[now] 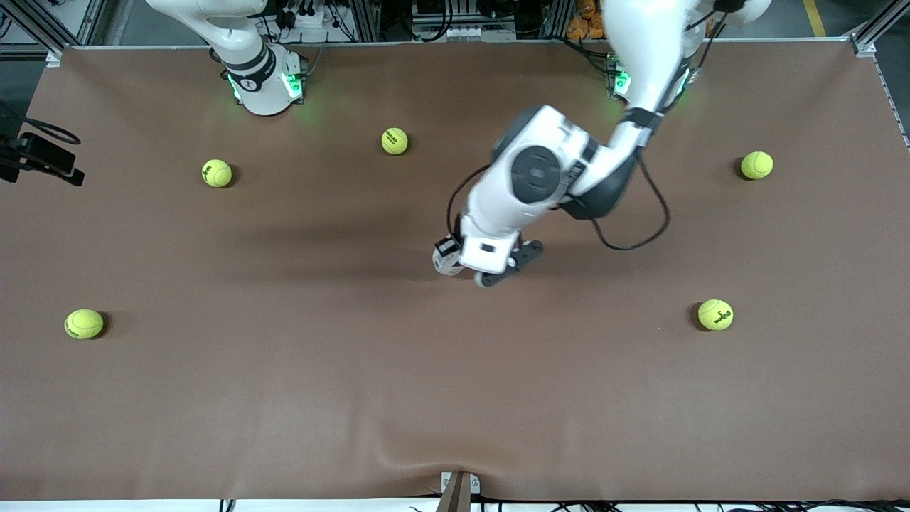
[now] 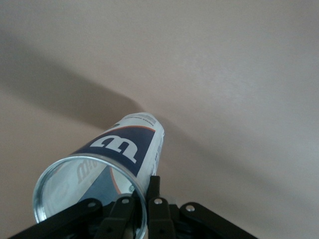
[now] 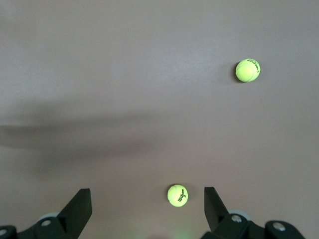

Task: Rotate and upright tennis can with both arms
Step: 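Rotate the can upright with the left gripper and lower it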

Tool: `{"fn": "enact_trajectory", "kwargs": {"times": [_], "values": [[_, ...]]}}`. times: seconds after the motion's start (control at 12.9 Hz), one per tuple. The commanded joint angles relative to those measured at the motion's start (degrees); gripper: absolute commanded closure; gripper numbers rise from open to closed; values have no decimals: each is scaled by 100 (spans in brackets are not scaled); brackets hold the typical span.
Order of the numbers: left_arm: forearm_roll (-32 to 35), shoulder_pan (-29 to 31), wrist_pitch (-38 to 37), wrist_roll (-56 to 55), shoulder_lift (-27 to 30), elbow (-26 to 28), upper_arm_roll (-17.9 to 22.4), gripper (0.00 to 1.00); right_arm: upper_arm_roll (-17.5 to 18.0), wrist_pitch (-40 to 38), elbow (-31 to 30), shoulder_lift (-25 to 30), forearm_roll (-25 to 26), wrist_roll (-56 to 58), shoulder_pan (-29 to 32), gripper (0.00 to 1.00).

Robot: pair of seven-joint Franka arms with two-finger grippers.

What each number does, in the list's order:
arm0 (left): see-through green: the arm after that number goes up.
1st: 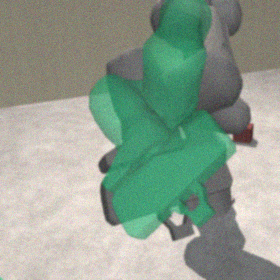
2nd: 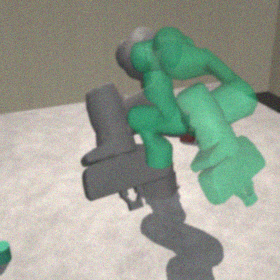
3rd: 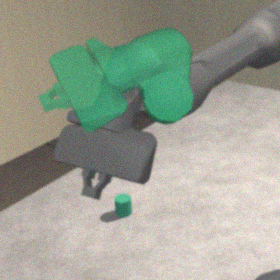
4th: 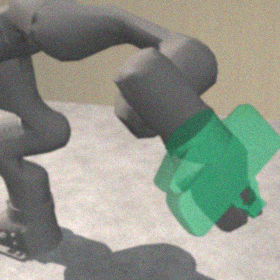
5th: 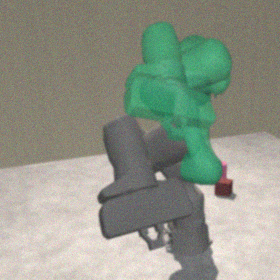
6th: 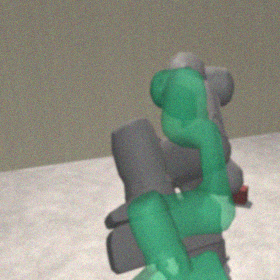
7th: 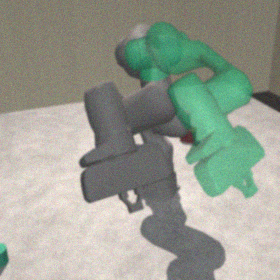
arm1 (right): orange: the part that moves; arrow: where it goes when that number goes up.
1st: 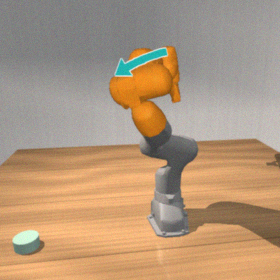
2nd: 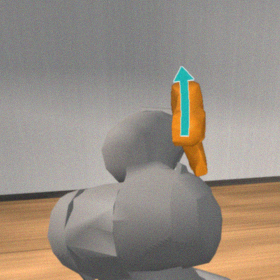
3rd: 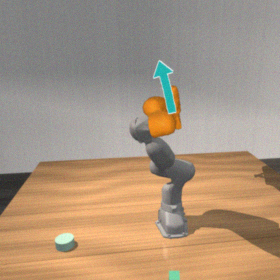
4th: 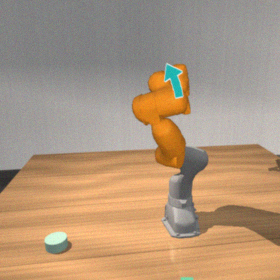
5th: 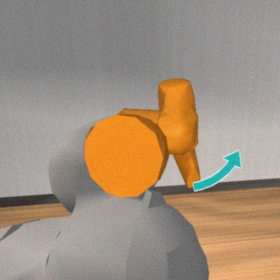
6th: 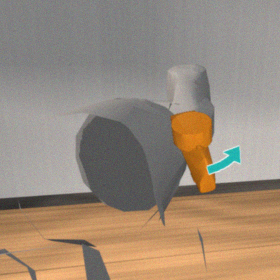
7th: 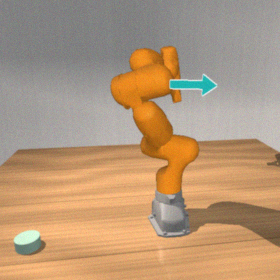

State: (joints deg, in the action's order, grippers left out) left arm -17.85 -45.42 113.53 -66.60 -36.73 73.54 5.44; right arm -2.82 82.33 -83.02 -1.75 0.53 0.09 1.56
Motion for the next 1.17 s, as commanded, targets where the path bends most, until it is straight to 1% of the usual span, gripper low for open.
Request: {"fn": "enact_trajectory", "kwargs": {"times": [0.0,0.16,0.23,0.31,0.39,0.47,0.62,0.7,0.86,0.93,1.09], "values": [[281,-861,-15,-107,-298,-243,869,100,88,46,31,-10,61,-97,143,0],[649,-1012,-15,-107,-352,-235,889,100,89,212,31,-36,-9,-97,152,0],[738,-1047,-15,-107,-361,-226,880,100,89,300,40,-106,52,-88,108,0],[747,-1056,-15,-107,-387,-226,880,87,97,327,40,-176,61,-53,56,0],[774,-1100,-33,-116,-405,-208,880,40,115,319,40,-203,61,-36,20,0],[904,-1135,-50,-116,-405,-200,889,0,115,310,40,-203,53,-35,11,0],[1046,-1144,-120,-116,-343,-208,915,0,115,284,40,-212,44,-44,29,0],[1055,-1127,-295,-107,-239,-208,950,0,115,283,31,-212,44,-70,37,0],[1308,-1092,-716,15,225,-208,1134,0,115,292,31,-229,26,-88,29,0],[1467,-1074,-997,42,489,-200,1143,0,115,301,40,-299,-35,-106,3,0],[1879,-961,-1516,94,1121,-156,1231,0,141,327,40,-466,-36,-106,-286,0]]}}
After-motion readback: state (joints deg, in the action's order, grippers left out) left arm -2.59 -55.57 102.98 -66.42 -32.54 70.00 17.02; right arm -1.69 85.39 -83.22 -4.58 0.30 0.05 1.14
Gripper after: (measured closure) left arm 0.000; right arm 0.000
